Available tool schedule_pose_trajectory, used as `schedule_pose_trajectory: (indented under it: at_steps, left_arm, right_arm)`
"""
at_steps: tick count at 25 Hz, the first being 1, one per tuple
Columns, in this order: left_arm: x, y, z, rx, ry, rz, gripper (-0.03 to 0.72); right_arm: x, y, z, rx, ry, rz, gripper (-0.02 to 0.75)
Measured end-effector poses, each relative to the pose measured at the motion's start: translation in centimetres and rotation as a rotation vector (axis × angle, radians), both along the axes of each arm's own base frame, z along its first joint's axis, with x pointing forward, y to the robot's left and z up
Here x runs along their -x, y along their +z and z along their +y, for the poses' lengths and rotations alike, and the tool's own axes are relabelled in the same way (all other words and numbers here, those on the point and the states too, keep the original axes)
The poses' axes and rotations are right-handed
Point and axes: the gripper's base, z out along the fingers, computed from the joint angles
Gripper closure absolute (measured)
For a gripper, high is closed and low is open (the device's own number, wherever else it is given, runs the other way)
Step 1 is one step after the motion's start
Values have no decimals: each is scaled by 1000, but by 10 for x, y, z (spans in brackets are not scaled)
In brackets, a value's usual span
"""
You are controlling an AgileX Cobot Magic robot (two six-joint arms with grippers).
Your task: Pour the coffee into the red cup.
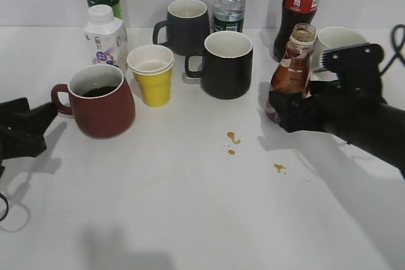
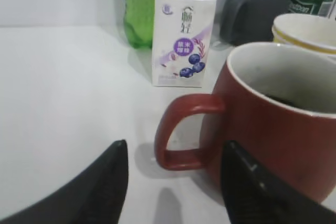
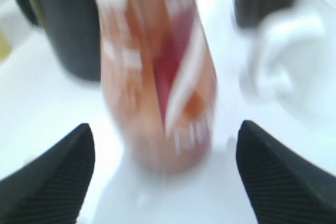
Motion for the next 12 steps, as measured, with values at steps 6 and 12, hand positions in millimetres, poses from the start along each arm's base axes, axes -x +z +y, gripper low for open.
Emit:
schedule_pose_trajectory:
  at_steps: [6, 12]
  left_arm:
    - [5, 10, 5, 43, 62, 84, 263]
    - [4, 24, 9, 6, 108, 216, 279]
  right_arm:
    - [21, 17, -9, -12, -20, 101, 113]
    - [40, 40, -17, 16, -24, 195, 133]
